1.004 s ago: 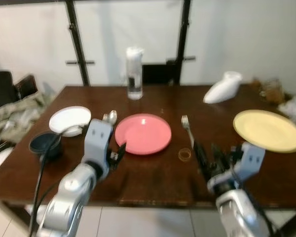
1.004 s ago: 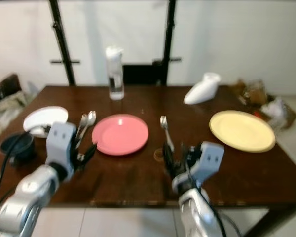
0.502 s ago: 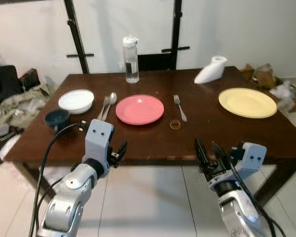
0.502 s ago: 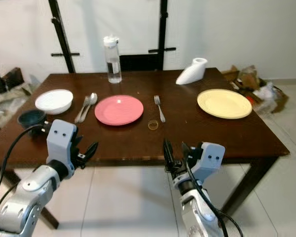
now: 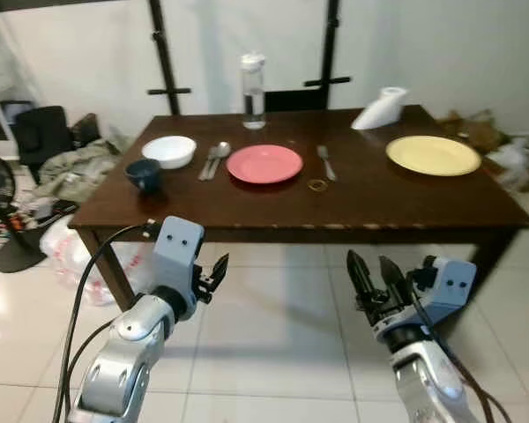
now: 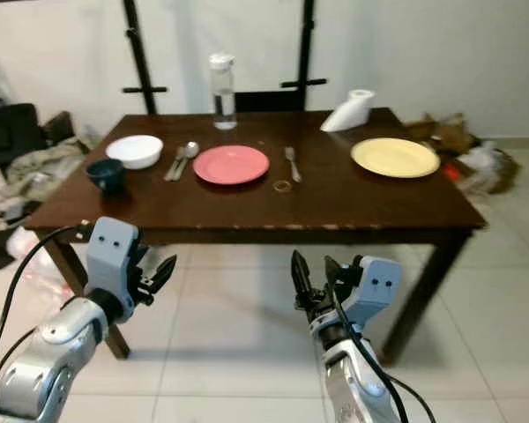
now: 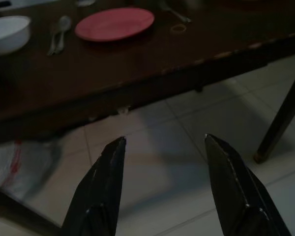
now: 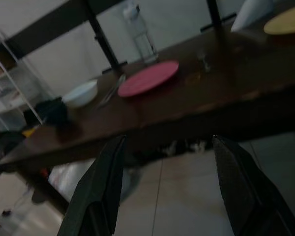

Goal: Setting the table

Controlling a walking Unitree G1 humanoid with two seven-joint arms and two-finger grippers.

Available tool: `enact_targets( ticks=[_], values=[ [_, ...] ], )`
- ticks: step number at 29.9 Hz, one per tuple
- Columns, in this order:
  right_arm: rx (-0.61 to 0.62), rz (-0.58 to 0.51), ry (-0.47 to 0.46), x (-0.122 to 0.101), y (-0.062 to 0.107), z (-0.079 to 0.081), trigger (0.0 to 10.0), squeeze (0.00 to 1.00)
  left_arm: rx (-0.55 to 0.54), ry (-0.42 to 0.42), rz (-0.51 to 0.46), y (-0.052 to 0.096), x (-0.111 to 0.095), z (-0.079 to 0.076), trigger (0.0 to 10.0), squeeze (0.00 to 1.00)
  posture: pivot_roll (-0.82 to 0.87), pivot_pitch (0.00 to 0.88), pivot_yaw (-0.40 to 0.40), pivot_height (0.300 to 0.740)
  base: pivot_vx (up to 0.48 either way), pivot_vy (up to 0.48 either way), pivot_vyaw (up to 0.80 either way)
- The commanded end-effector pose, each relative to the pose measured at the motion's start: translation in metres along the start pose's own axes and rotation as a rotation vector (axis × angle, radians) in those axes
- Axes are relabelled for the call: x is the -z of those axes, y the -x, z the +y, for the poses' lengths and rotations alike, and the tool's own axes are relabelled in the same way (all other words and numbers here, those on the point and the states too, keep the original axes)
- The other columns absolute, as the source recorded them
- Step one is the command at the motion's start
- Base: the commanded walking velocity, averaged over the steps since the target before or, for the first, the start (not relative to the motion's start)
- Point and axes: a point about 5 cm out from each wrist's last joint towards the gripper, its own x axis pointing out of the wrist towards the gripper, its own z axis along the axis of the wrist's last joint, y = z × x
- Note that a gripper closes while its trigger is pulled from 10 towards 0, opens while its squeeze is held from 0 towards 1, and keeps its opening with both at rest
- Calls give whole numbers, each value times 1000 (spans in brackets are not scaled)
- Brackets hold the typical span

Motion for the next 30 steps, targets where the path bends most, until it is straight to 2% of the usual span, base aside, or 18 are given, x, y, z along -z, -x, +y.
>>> enact_targets(
  ticks=[1,5,23,30],
  values=[
    [-7,14,-4,3,1,3,10000,0,-18,3,21,3,6,5,10000,0,-2,16,133,740,-428,0,0],
    [-8,16,-6,4,0,4,10000,0,-18,3,22,2,6,5,10000,0,-2,16,133,740,-382,0,0],
    [-36,32,-6,6,2,7,10000,0,-42,32,59,1,10,5,10000,0,-4,20,134,740,0,0,0],
    [-59,42,-24,6,3,8,10000,0,-63,34,67,0,11,6,10000,0,-4,20,133,740,0,0,751]
  ],
)
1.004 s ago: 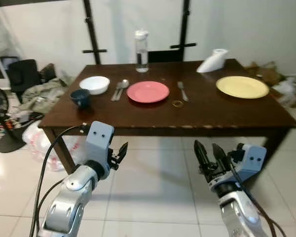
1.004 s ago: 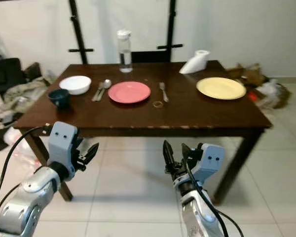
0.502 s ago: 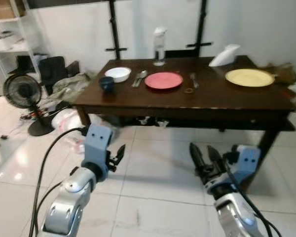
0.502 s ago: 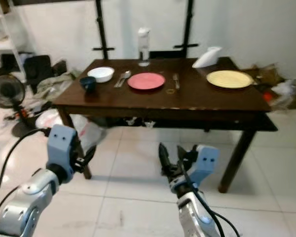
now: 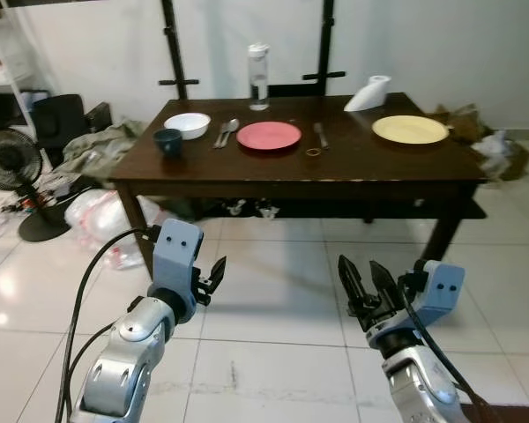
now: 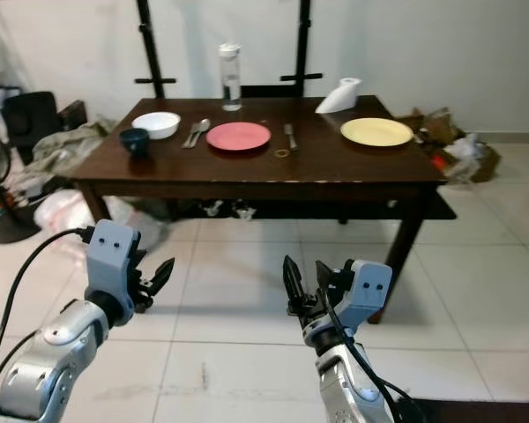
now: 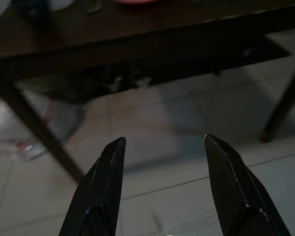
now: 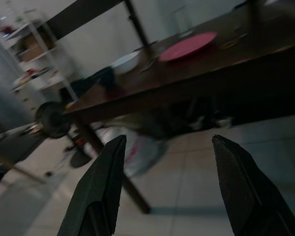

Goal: Setting the table

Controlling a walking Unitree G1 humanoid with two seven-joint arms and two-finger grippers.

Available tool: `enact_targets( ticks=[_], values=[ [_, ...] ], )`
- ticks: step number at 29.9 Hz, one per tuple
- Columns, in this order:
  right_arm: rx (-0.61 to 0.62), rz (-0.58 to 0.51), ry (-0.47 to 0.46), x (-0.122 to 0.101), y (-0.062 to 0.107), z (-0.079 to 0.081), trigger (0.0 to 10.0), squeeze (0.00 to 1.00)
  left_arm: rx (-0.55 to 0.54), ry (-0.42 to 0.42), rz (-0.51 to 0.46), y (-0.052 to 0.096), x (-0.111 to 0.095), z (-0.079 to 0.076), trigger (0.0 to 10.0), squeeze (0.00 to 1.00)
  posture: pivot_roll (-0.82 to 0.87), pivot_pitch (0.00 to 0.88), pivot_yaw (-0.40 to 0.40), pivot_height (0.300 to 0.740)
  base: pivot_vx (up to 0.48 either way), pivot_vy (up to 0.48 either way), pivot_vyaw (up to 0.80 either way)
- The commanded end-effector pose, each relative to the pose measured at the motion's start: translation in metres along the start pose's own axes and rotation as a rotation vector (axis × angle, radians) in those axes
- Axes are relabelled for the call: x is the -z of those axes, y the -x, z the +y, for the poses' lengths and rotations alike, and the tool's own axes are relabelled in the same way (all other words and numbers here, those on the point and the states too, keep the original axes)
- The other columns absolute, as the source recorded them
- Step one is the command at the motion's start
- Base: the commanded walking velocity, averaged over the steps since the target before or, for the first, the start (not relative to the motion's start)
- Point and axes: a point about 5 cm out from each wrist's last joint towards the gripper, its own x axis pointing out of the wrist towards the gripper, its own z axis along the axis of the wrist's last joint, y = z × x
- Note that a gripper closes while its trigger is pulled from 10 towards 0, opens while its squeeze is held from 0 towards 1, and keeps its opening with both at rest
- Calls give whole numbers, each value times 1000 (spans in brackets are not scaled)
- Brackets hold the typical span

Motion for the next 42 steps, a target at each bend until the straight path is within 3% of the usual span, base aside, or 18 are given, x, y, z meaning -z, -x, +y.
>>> enact_targets(
  ticks=[1,15,42],
  values=[
    [-20,7,-14,1,1,4,10000,0,-20,5,34,1,6,3,10000,0,-4,20,133,740,0,0,794],
    [-66,5,-27,-1,2,9,10000,0,-106,-15,74,0,14,13,10000,0,-1,25,130,740,0,0,794],
    [-79,3,-31,-1,1,10,10000,0,-162,-30,106,-4,18,16,10000,0,-5,16,129,740,0,0,794]
  ],
)
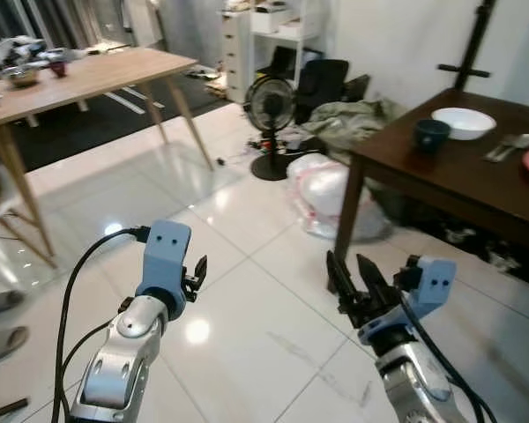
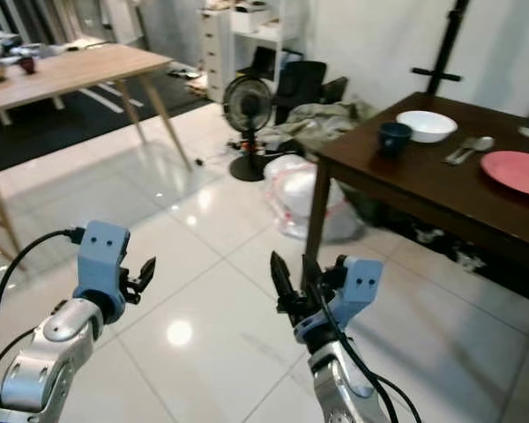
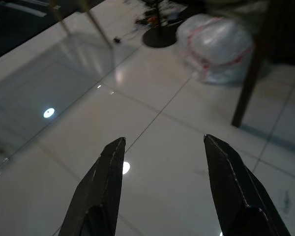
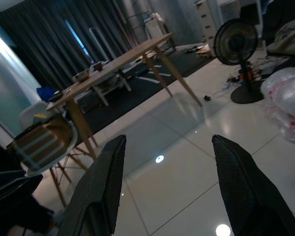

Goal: Setting the table

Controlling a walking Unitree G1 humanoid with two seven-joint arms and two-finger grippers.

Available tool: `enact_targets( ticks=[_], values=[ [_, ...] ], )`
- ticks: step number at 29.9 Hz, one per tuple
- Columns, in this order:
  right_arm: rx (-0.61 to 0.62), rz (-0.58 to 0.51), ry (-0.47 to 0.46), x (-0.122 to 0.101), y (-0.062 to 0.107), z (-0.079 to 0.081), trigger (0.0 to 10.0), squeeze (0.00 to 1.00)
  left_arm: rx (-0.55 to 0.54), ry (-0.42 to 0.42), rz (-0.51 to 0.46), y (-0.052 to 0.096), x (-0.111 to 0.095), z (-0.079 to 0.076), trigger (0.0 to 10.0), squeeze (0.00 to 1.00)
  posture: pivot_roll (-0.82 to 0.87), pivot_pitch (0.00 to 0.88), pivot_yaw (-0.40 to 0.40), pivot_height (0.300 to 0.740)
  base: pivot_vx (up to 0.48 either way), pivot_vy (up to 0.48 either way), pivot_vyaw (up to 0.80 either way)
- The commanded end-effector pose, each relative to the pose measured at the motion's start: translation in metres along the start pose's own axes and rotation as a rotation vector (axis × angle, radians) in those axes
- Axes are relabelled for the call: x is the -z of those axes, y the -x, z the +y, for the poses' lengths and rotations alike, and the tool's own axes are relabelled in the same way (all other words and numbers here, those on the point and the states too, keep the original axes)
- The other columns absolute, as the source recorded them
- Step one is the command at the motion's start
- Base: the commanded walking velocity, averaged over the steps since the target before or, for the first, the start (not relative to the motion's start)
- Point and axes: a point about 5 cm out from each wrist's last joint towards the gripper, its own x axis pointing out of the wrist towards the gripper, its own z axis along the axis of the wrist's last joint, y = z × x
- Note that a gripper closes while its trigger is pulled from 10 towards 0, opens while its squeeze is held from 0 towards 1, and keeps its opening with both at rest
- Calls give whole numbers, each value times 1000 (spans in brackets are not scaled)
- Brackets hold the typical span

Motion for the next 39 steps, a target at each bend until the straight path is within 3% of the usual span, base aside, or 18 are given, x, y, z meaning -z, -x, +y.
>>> enact_targets(
  ticks=[1,24,28,31,34,39],
  values=[
    [1,16,-11,3,2,-1,10000,0,-36,-17,45,-1,9,5,10000,0,-5,16,129,740,0,0,794],
    [-8,21,-19,4,3,0,10000,0,-127,-30,45,-4,11,13,10000,0,-5,23,120,740,0,0,793],
    [-7,24,-6,4,3,1,10000,0,-167,-53,44,-5,12,17,10000,0,-6,23,120,740,420,0,194],
    [44,32,22,7,3,-6,10000,0,-186,-49,45,-8,13,19,10000,0,-8,23,117,740,465,0,0],
    [121,83,108,18,11,-29,10000,0,-138,-90,23,-10,15,12,10000,0,-11,23,119,740,465,0,0],
    [77,188,119,35,25,-42,10000,0,-67,-140,23,-10,26,1,10000,0,-14,23,121,740,465,0,0]
  ],
)
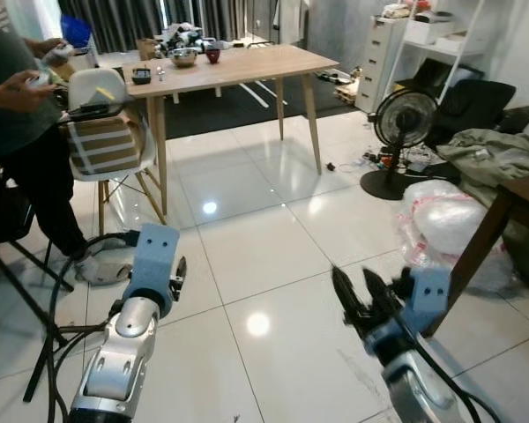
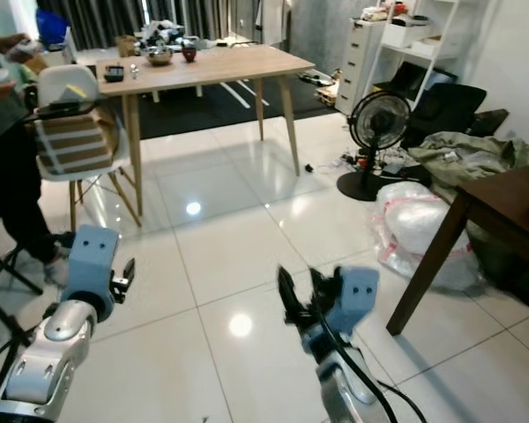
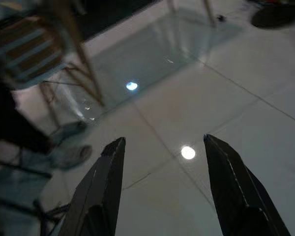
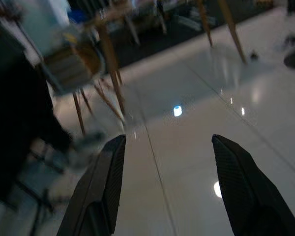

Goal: Setting the table

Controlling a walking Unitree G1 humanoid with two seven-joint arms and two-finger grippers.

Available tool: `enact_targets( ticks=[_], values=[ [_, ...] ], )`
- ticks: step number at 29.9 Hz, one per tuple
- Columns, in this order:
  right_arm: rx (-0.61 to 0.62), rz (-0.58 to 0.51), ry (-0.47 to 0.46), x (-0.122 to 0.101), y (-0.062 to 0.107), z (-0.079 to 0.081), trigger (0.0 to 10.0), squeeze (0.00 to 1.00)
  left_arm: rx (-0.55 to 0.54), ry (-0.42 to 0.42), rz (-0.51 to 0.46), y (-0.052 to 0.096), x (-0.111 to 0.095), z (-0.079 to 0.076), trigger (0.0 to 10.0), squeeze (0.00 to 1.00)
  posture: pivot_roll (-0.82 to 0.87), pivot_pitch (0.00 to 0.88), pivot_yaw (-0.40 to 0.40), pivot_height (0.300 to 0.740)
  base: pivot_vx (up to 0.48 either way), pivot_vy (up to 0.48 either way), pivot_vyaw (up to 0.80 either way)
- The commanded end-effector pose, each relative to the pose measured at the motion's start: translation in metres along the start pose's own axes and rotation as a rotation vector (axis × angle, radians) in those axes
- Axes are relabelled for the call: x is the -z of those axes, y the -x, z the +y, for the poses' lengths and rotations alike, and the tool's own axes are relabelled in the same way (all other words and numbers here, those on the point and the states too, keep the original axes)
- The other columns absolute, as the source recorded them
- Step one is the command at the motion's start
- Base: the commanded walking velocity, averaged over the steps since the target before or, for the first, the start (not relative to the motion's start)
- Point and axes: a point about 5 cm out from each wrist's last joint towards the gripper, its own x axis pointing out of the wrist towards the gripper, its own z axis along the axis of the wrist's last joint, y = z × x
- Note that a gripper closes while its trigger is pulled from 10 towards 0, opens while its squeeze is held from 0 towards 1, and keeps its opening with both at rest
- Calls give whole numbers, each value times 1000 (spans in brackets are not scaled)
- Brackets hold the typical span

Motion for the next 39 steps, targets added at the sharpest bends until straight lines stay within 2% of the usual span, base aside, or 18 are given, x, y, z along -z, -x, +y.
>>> enact_targets(
  ticks=[1,2,4,8,20,22,25,26,28,29,30,32,33,35,36,37,38,39],
  values=[
    [-87,65,4,13,5,3,10000,0,57,-36,12,2,12,-8,10000,0,-16,23,123,740,465,0,0],
    [-87,65,4,13,5,3,10000,0,57,-36,12,2,12,-8,10000,0,-16,23,123,740,465,0,0],
    [-192,165,2,30,16,6,10000,0,139,-66,2,5,20,-21,10000,0,-19,28,130,740,465,0,0],
    [-284,225,-32,40,26,14,10000,0,178,-77,-5,4,26,-32,10000,0,-18,33,138,740,468,0,0],
    [-336,139,-63,32,12,32,10000,0,256,-93,-56,-4,17,-36,10000,0,1,48,180,740,470,0,0],
    [-365,144,-40,32,11,38,10000,0,273,-95,-76,-5,12,-35,10000,0,6,50,184,740,469,0,0],
    [-362,157,-15,34,11,38,10000,0,279,-95,-86,-6,10,-35,10000,0,9,50,182,740,469,0,0],
    [-352,181,13,35,12,36,10000,0,282,-93,-93,-7,8,-34,10000,0,10,50,181,740,469,0,0],
    [-236,236,113,38,12,13,10000,0,288,-86,-107,-7,5,-33,10000,0,12,52,176,740,471,0,0],
    [-127,237,130,35,12,-4,10000,0,297,-81,-113,-7,3,-32,10000,0,12,54,175,740,469,0,0],
    [-127,237,130,35,12,-4,10000,0,297,-81,-113,-7,3,-32,10000,0,12,54,175,740,469,0,0],
    [1,228,127,30,14,-24,10000,0,318,-74,-123,-6,2,-34,10000,0,4,55,177,740,469,0,0],
    [18,203,79,27,16,-29,10000,0,341,-71,-129,-5,1,-36,10000,0,2,55,179,740,469,0,0],
    [16,184,46,24,18,-31,10000,0,357,-69,-133,-5,0,-37,10000,0,2,55,179,740,469,0,0],
    [-8,155,-1,20,19,-30,10000,0,377,-66,-137,-4,0,-39,10000,0,-5,54,181,740,469,0,0],
    [-8,155,-1,20,19,-30,10000,0,377,-66,-137,-4,0,-39,10000,0,-5,54,181,740,469,0,0],
    [-49,122,-43,15,20,-27,10000,0,420,-59,-147,-2,-3,-42,10000,0,-7,54,182,740,469,0,0],
    [-49,122,-43,15,20,-27,10000,0,420,-59,-147,-2,-3,-42,10000,0,-7,54,182,740,469,0,0]
  ],
)
